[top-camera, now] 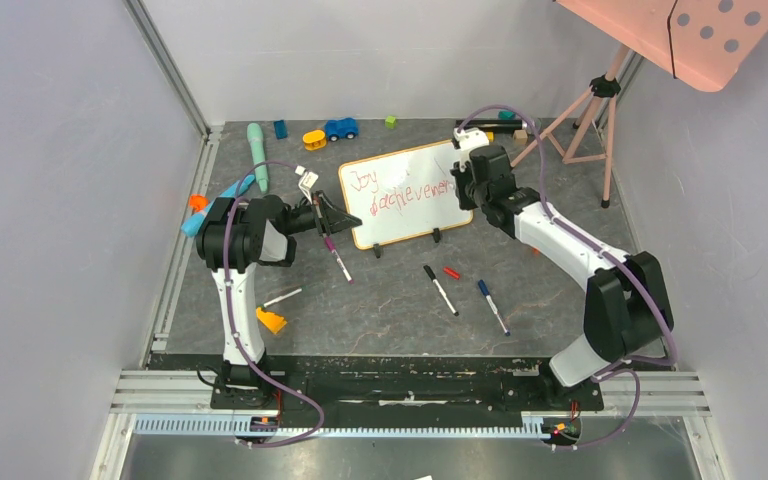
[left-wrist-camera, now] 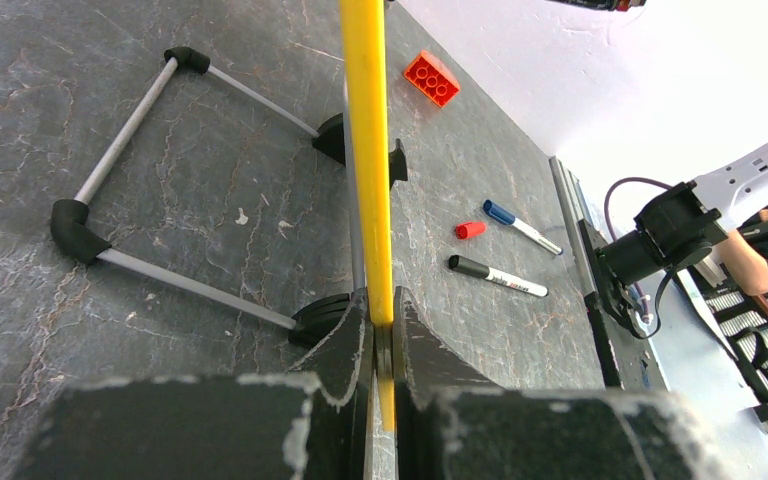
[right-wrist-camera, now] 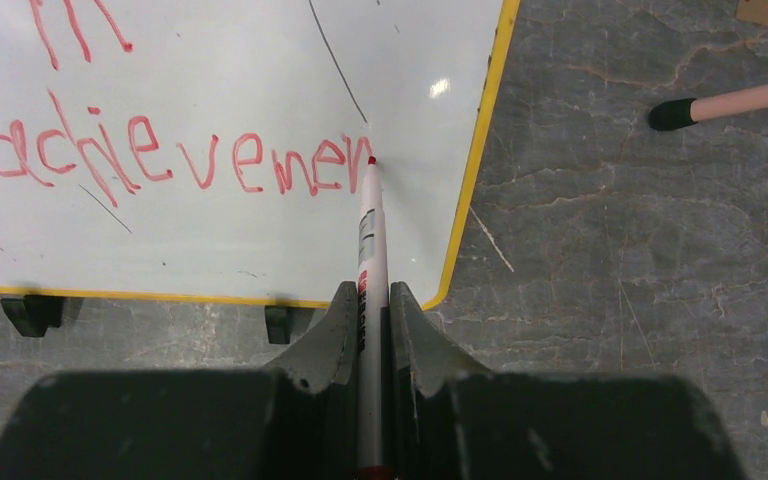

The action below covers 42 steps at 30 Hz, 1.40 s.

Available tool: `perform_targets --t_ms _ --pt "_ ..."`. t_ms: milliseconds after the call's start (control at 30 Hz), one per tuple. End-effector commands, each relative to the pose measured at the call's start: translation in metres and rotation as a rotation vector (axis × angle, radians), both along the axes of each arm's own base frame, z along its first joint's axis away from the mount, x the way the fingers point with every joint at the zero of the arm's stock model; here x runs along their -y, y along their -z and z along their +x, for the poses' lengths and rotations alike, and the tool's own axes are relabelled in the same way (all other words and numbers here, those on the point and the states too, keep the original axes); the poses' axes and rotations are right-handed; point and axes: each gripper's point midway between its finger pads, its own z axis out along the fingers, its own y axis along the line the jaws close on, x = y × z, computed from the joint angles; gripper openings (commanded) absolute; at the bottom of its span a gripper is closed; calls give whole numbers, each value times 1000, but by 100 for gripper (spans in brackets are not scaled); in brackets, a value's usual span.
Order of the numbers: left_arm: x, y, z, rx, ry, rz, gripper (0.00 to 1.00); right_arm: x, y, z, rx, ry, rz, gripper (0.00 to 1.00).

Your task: Write a sentence on the whiteboard

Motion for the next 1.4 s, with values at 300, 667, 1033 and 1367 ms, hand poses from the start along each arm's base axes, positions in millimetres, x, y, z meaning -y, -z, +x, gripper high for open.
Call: perform_targets --t_ms 300,667,1033,1367 --pt "5 21 -23 44 105 28 2 10 0 -6 5 27 15 0" --pt "5 20 -23 47 106 28 2 7 -47 -14 64 1 78 0" --pt "5 20 -23 47 108 28 3 10 -42 -1 76 12 56 0" --pt "5 21 -23 45 107 28 2 3 -31 9 64 -5 63 0"
